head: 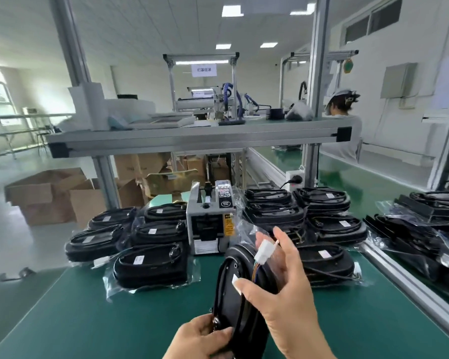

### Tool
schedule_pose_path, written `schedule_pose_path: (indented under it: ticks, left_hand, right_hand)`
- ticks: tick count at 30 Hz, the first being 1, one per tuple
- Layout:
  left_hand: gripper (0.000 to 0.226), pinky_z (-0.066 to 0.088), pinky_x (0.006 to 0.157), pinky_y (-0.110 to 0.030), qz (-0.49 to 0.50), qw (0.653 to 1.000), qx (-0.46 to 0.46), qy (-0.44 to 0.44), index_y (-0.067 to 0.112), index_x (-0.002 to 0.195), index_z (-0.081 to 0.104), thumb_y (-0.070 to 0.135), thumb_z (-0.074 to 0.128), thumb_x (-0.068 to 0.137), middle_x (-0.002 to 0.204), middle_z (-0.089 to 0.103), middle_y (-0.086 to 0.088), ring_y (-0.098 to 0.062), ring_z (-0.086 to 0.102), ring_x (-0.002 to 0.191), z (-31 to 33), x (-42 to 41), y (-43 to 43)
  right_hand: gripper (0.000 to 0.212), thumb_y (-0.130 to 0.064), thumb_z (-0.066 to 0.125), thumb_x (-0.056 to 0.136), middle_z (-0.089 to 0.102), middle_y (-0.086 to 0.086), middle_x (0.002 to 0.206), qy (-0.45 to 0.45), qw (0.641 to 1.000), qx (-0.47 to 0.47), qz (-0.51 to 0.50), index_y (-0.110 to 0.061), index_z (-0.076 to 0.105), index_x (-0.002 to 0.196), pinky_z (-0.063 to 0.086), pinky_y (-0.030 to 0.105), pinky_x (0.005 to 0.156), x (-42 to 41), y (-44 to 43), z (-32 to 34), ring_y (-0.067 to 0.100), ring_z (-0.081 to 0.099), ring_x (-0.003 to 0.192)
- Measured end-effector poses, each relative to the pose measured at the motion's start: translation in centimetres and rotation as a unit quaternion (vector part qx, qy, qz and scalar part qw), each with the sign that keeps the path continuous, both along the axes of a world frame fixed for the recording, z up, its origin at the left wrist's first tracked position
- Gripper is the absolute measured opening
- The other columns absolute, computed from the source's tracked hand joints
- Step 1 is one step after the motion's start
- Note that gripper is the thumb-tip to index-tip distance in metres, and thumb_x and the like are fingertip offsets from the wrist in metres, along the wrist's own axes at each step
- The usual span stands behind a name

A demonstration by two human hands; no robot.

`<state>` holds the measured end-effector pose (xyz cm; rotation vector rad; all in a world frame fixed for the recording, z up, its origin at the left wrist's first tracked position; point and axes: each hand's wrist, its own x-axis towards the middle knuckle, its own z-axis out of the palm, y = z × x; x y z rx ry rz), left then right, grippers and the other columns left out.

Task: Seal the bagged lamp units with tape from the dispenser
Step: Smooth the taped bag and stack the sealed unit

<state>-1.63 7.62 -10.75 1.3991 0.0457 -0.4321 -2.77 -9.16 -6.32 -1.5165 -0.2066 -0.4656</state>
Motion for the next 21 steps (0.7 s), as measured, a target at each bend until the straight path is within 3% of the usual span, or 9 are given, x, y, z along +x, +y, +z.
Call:
schedule_pose_path:
  ticks: [2,4,8,12,14,16,18,21]
  left_hand:
    - [0.036,0.058,0.082,-0.036,-0.008,0.999,0.035,-0.013,-0.003,0.106,0.073,0.004,0.085,0.072,0.102,0.074,-0.022,-0.037,0.072,0.098,0.2,0.2,0.3]
    - [0.032,0.057,0.074,-0.029,-0.027,0.997,0.066,-0.024,-0.001,0.102,0.075,0.006,0.085,0.072,0.098,0.075,-0.019,-0.030,0.074,0.092,0.6,0.5,0.5]
    - [0.024,0.057,0.073,-0.030,-0.042,0.997,0.071,-0.005,-0.003,0.104,0.074,-0.003,0.078,0.081,0.102,0.074,-0.021,-0.032,0.073,0.093,0.4,1.4,0.8]
    - [0.026,0.059,0.082,-0.040,-0.048,0.996,0.069,0.014,0.000,0.103,0.075,0.000,0.081,0.078,0.104,0.074,-0.022,-0.035,0.072,0.098,0.3,1.8,0.7]
    - [0.029,0.057,0.090,-0.043,-0.064,0.993,0.095,-0.005,0.006,0.102,0.077,0.012,0.085,0.074,0.104,0.074,-0.020,-0.035,0.072,0.100,0.7,2.0,0.7]
    - [0.024,0.057,0.088,-0.032,-0.090,0.983,0.153,-0.055,0.018,0.095,0.079,0.026,0.084,0.073,0.099,0.077,-0.011,-0.026,0.073,0.097,1.3,2.4,0.9]
    - [0.004,0.051,0.074,-0.015,-0.121,0.962,0.223,-0.105,0.034,0.080,0.077,0.032,0.078,0.077,0.082,0.075,0.007,-0.005,0.071,0.081,1.9,2.7,1.0]
    - [0.010,0.044,0.066,-0.004,-0.134,0.932,0.297,-0.160,0.043,0.071,0.071,0.039,0.066,0.079,0.074,0.071,0.020,0.010,0.065,0.072,1.7,3.5,1.1]
  right_hand:
    - [0.101,-0.010,0.089,0.069,0.057,-0.031,0.133,-0.014,1.000,-0.008,-0.012,-0.067,0.033,0.132,0.040,0.009,0.096,0.2,0.2,-0.2,-0.014,0.049,0.123]
    - [0.109,-0.010,0.088,0.066,0.060,-0.026,0.132,-0.013,1.000,-0.006,0.004,-0.065,0.028,0.137,0.038,-0.001,0.091,0.4,0.4,-0.3,-0.011,0.051,0.124]
    - [0.121,-0.013,0.088,0.052,0.058,-0.019,0.139,-0.008,0.998,0.038,0.046,-0.053,0.022,0.146,0.041,0.002,0.092,1.0,-0.3,-1.0,-0.001,0.051,0.131]
    - [0.096,-0.022,0.089,0.048,0.059,-0.019,0.137,0.014,0.995,0.043,0.088,-0.045,0.053,0.134,0.045,0.005,0.089,1.4,-1.0,-1.4,-0.002,0.052,0.129]
    - [0.083,-0.025,0.088,0.048,0.062,-0.019,0.134,0.027,0.995,0.035,0.092,-0.048,0.062,0.124,0.048,0.015,0.095,1.4,-0.9,-1.3,0.000,0.055,0.127]
    - [0.084,-0.027,0.087,0.047,0.064,-0.019,0.131,0.030,0.995,0.037,0.088,-0.047,0.063,0.125,0.046,0.023,0.101,1.3,-0.8,-1.0,0.000,0.056,0.125]
    - [0.094,-0.024,0.088,0.044,0.063,-0.021,0.131,0.020,0.996,0.040,0.082,-0.044,0.057,0.131,0.049,0.012,0.091,1.3,-0.6,-0.8,-0.006,0.057,0.120]
    - [0.102,-0.012,0.088,0.047,0.064,-0.021,0.130,0.022,0.996,0.039,0.073,-0.039,0.047,0.136,0.046,0.003,0.082,1.2,-0.2,-0.8,-0.005,0.062,0.113]
